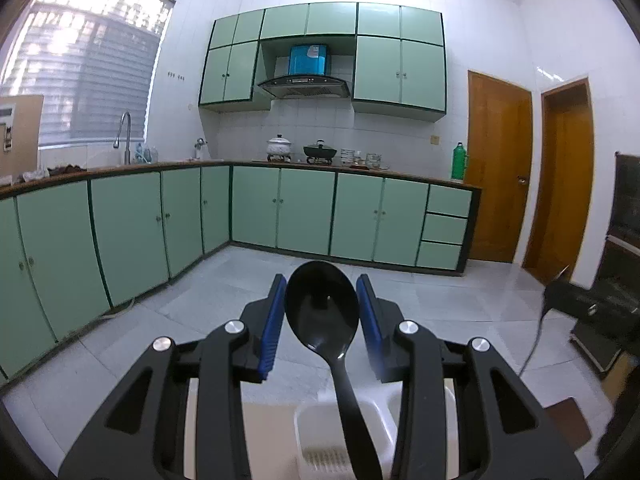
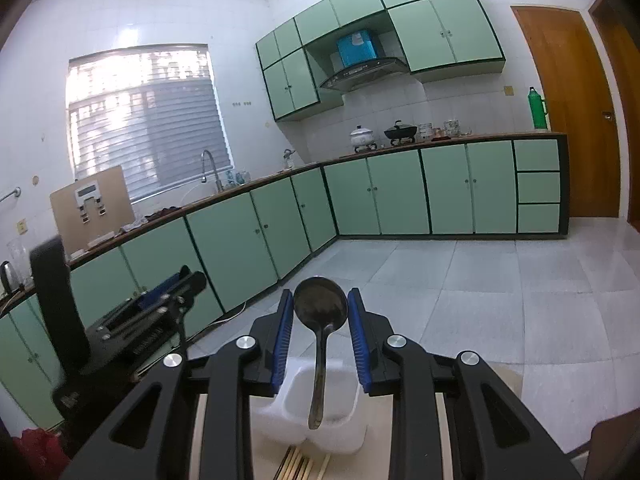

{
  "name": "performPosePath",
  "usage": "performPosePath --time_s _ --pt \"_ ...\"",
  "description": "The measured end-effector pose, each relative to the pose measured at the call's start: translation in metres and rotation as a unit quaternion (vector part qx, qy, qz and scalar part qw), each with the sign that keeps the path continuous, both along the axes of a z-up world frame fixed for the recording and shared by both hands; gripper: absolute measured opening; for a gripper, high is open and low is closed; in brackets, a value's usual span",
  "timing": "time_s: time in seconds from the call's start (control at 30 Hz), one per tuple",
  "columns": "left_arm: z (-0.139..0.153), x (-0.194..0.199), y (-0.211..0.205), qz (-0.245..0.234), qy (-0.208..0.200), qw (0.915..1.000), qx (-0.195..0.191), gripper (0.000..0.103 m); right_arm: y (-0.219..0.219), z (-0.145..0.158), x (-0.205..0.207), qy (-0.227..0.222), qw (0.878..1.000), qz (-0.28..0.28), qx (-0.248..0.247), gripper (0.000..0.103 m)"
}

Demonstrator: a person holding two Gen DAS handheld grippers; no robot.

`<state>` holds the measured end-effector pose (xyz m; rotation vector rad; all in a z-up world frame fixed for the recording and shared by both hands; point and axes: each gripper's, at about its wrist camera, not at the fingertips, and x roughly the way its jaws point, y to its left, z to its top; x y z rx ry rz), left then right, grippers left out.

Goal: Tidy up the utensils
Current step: 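Lower both spoons into the white cup and open both tools, then withdraw both tools from the cup toward the chopsticks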

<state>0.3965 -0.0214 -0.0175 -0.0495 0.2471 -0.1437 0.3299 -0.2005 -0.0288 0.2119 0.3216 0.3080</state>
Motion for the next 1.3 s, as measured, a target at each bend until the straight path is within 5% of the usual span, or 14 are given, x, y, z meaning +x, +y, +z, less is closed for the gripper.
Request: performPosePath --time_s 0.43,0.5,0.63,0.93,1.3 --pt "-0.057 0.048 -0.002 -0.008 0.058 0.9983 0.000 0.036 0.018 -0.053 0.070 0.071 0.997 -0.020 -0.022 0.028" --pt "-0.061 0.044 0.003 -0.012 0.061 0.9980 -0.004 0.044 0.022 -0.062 0.069 0.079 0.996 -0.014 -0.028 0.028" --pt "-0.059 0.024 0.015 -0.012 0.057 0.9983 -0.004 0.048 0.022 -0.069 0.056 0.079 0.996 -0.028 -0.039 0.045" --pt "-0.081 -0.066 0.043 -0.009 0.116 0.9932 0.014 0.069 0.009 -0.095 -0.023 0.102 0.991 -0.057 -0.059 0.074" --pt "-0.176 -0.180 0.058 -0.012 0.279 0.9590 0.050 0.075 0.028 -0.187 -0.150 0.229 0.968 -0.054 -0.086 0.075"
